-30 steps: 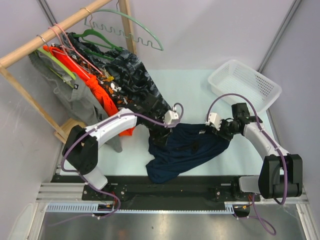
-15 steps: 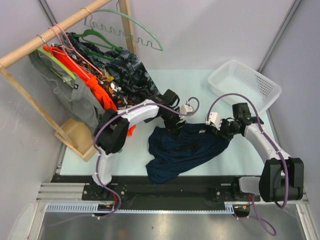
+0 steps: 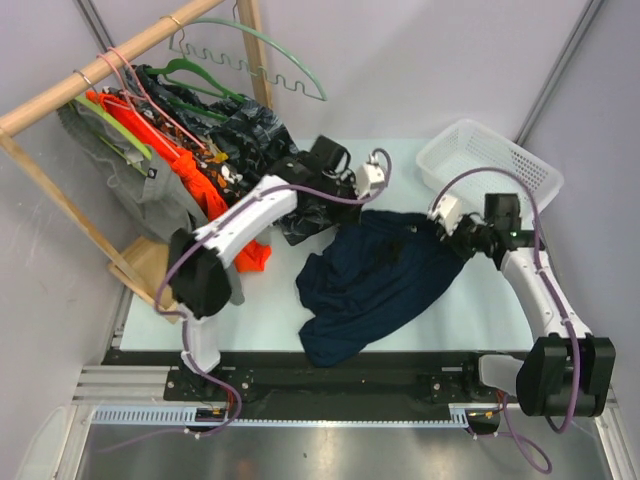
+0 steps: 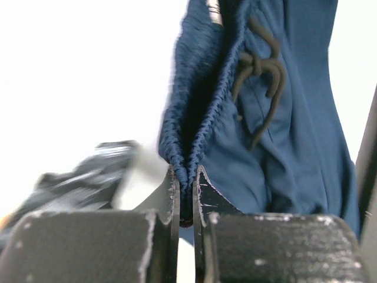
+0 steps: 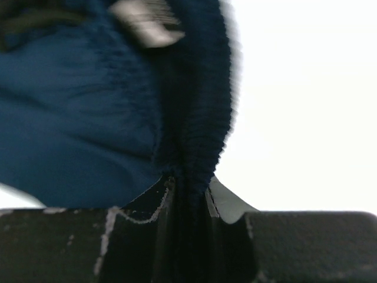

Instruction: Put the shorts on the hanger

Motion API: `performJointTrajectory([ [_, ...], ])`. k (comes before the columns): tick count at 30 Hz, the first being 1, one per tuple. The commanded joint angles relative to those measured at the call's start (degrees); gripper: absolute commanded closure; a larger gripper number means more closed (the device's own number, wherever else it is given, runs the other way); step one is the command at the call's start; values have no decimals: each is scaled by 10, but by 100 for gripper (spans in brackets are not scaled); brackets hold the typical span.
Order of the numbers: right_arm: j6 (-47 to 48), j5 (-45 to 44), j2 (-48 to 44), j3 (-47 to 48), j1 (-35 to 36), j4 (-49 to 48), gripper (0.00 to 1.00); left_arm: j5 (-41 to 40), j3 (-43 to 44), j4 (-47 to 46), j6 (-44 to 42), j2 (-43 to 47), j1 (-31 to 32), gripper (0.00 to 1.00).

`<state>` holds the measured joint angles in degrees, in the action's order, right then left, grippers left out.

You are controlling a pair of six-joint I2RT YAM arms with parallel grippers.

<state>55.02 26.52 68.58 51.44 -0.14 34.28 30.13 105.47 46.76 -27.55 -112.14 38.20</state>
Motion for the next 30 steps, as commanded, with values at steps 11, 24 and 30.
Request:
performJointTrajectory([
  [11, -110, 84, -89, 245, -48, -194, 74, -193, 132, -47, -50, 203, -6, 100],
  [24, -14, 74, -151, 297, 0, -36, 78, -161, 60, -4, 3, 308, 44, 100],
  [30, -5, 64, -95, 305, 13, 0, 79, -188, -6, -38, 11, 295, 34, 100],
])
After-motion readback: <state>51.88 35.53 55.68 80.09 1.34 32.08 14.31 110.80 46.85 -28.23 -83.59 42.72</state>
